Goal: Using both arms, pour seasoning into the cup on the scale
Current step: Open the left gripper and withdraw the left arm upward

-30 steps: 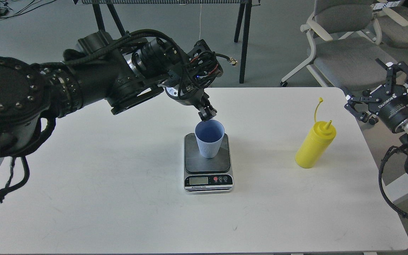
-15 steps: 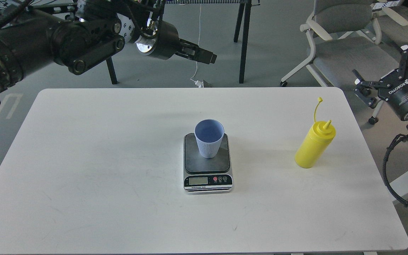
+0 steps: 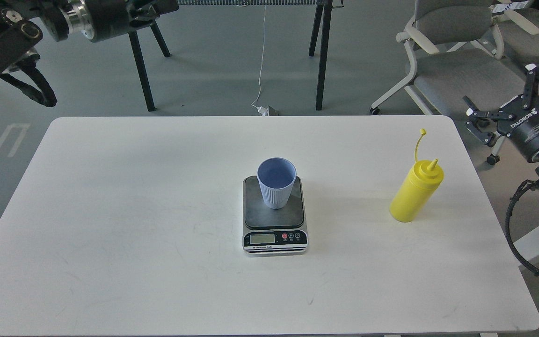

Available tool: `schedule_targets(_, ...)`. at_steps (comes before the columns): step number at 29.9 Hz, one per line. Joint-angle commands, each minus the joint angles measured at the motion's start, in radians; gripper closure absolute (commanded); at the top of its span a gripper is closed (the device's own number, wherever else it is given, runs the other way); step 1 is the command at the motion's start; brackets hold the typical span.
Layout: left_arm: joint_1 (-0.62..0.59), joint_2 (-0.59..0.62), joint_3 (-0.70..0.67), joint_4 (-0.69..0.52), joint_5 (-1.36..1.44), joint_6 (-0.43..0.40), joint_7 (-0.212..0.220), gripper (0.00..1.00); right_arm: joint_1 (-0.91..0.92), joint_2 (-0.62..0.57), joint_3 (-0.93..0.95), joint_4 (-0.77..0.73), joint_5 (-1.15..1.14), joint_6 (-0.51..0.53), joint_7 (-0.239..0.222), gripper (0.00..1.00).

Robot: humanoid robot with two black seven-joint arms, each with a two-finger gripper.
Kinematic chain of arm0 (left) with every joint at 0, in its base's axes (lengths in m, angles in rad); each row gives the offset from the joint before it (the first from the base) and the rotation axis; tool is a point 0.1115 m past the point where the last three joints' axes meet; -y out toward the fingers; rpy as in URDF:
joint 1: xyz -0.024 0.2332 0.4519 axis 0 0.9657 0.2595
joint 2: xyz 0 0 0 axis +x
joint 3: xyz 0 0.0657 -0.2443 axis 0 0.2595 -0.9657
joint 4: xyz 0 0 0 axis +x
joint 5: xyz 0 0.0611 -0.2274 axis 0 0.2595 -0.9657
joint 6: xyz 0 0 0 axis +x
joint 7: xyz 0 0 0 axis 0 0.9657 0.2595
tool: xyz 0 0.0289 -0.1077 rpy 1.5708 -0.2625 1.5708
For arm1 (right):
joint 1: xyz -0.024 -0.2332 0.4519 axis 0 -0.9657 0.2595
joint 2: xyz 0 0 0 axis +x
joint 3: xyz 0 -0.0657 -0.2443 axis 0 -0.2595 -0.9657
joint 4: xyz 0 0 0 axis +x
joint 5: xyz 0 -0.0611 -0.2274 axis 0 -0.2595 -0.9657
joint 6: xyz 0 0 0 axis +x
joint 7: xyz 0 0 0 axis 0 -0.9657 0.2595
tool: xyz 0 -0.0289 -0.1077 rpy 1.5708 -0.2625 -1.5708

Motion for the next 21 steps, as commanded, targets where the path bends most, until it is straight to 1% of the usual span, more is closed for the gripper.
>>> schedule_targets(1,0.079,0.026,-0.047,0.0,-0.007,0.0,0.0,0.17,-0.008,-0.01,0.0,0.004,0.0,0.0,0.0,0.01)
schedule_targets(6,0.173,0.025,-0.101,0.001,-0.122,0.0,0.0,0.16,-0.01,-0.062,0.021,0.036,0.035,0.0,0.002,0.01)
schedule_targets(13,0.216,0.028,-0.101,0.001,-0.162,0.0,0.0,0.15,-0.045,-0.157,0.061,0.056,0.391,0.0,0.003,0.01)
schedule_targets(15,0.218,0.029,-0.099,0.001,-0.16,0.0,0.0,0.15,-0.072,-0.195,0.072,0.07,0.468,0.0,0.017,0.01)
schedule_targets(19,0.231,0.028,-0.095,0.001,-0.156,0.0,0.0,0.15,-0.118,-0.229,0.087,0.074,0.517,0.0,0.074,0.01)
schedule_targets(21,0.245,0.028,-0.093,0.001,-0.153,0.0,0.0,0.15,-0.146,-0.234,0.098,0.079,0.528,0.0,0.079,0.01)
